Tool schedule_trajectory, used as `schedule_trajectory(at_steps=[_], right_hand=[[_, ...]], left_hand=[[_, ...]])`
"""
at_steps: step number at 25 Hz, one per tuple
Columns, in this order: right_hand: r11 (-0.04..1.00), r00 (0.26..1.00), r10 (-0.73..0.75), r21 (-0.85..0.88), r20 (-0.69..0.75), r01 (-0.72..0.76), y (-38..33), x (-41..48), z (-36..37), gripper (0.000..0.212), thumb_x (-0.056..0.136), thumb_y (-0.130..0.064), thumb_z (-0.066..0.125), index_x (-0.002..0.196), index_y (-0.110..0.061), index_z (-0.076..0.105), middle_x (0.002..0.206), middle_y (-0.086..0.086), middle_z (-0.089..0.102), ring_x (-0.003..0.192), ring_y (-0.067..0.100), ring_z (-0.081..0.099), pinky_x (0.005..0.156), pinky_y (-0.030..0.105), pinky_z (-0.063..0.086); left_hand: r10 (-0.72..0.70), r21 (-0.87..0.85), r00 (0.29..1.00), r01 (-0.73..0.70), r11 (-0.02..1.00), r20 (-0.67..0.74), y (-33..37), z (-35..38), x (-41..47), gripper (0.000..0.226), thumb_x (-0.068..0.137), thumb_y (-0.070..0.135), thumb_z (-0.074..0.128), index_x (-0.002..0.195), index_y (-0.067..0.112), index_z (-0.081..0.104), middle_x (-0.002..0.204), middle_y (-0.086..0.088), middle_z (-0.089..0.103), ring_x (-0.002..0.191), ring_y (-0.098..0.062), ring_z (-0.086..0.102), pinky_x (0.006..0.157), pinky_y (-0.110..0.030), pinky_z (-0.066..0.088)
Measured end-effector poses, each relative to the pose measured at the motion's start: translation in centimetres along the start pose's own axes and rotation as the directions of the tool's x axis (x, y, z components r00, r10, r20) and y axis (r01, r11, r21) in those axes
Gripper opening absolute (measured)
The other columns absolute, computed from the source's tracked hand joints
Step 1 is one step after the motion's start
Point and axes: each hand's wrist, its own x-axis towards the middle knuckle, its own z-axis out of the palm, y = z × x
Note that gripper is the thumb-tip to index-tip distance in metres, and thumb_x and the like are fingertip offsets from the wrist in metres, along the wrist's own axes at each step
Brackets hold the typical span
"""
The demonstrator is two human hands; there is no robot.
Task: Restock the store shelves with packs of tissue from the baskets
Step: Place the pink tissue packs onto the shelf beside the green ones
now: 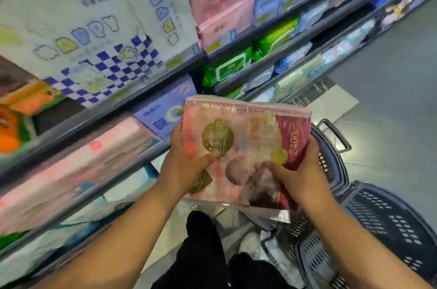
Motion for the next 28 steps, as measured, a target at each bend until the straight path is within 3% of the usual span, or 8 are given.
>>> schedule_trajectory(at_steps=[4,8,13,15,19,23,25,28], right_hand=[[0.991,0.984,-0.129,-0.006,0.124,0.131,-4.4,-3.5,2.8,0.088,0.071,-0.032,0.084,0.138,-0.028,0.027,0.097,-0.021,0.06,0.083,0.0,0.062,0.069,0.022,0.045],[0.97,0.95,-0.222,-0.05,0.221,0.238,-8.6,-7.4,7.1,0.089,0.068,-0.035,0.084,0.136,-0.03,0.027,0.105,-0.009,0.059,0.096,0.018,0.061,0.083,0.036,0.047],[0.937,0.893,-0.329,-0.012,0.308,0.349,-14.8,-13.8,12.4,0.092,0.069,-0.031,0.084,0.141,-0.03,0.026,0.104,-0.01,0.058,0.093,0.014,0.058,0.08,0.029,0.042],[0.925,0.879,-0.366,0.017,0.307,0.38,-16.9,-16.5,14.5,0.089,0.068,-0.028,0.085,0.137,-0.033,0.028,0.098,-0.016,0.059,0.089,0.013,0.06,0.077,0.029,0.044],[0.897,0.848,-0.435,0.069,0.304,0.436,-21.9,-21.9,17.5,0.087,0.069,-0.029,0.085,0.134,-0.04,0.029,0.096,-0.022,0.058,0.08,-0.007,0.055,0.064,0.019,0.041],[0.835,0.794,-0.549,0.133,0.263,0.533,-27.0,-24.9,19.3,0.093,0.068,-0.025,0.085,0.141,-0.032,0.027,0.099,-0.023,0.056,0.094,0.009,0.06,0.076,0.025,0.041],[0.805,0.767,-0.592,0.133,0.245,0.579,-29.9,-26.3,19.8,0.094,0.069,-0.027,0.084,0.142,-0.032,0.025,0.106,-0.018,0.058,0.098,0.012,0.06,0.08,0.029,0.044],[0.765,0.735,-0.643,0.141,0.213,0.629,-33.9,-27.4,20.0,0.094,0.068,-0.032,0.085,0.141,-0.036,0.025,0.109,-0.016,0.059,0.102,0.015,0.061,0.086,0.038,0.049]], left_hand=[[-0.02,-0.042,0.983,0.012,0.999,-0.18,-1.5,-6.5,-5.6,0.09,0.067,0.035,0.084,0.139,0.031,0.031,0.122,0.008,0.052,0.113,-0.019,0.054,0.095,-0.038,0.045],[-0.001,-0.069,0.958,-0.019,0.997,-0.288,-3.7,-12.6,-10.8,0.089,0.056,0.053,0.078,0.134,0.037,0.04,0.125,0.01,0.057,0.113,-0.016,0.057,0.096,-0.046,0.049],[-0.035,-0.129,0.895,-0.026,0.991,-0.445,-6.6,-21.0,-17.4,0.087,0.059,0.05,0.079,0.133,0.048,0.034,0.123,0.019,0.054,0.114,-0.012,0.055,0.093,-0.044,0.051],[-0.013,-0.11,0.871,-0.047,0.993,-0.492,-7.4,-24.8,-20.0,0.088,0.064,0.042,0.082,0.135,0.052,0.033,0.124,0.023,0.054,0.114,-0.009,0.054,0.092,-0.041,0.05],[0.021,-0.062,0.824,-0.067,0.996,-0.566,-8.0,-32.2,-24.5,0.086,0.069,0.037,0.081,0.135,0.057,0.03,0.114,0.023,0.058,0.106,-0.012,0.058,0.085,-0.037,0.051],[0.126,-0.022,0.781,-0.176,0.984,-0.612,-7.0,-38.2,-27.2,0.065,0.074,0.027,0.079,0.121,0.051,0.043,0.103,0.025,0.059,0.096,-0.004,0.059,0.08,-0.03,0.049],[0.188,0.03,0.755,-0.217,0.976,-0.629,-6.1,-41.3,-28.3,0.064,0.075,0.027,0.079,0.123,0.05,0.044,0.099,0.028,0.06,0.093,0.001,0.059,0.072,-0.023,0.047],[0.274,0.111,0.725,-0.265,0.958,-0.632,-4.4,-45.0,-29.5,0.064,0.075,0.032,0.078,0.126,0.05,0.044,0.102,0.03,0.062,0.094,0.004,0.06,0.076,-0.026,0.049]])
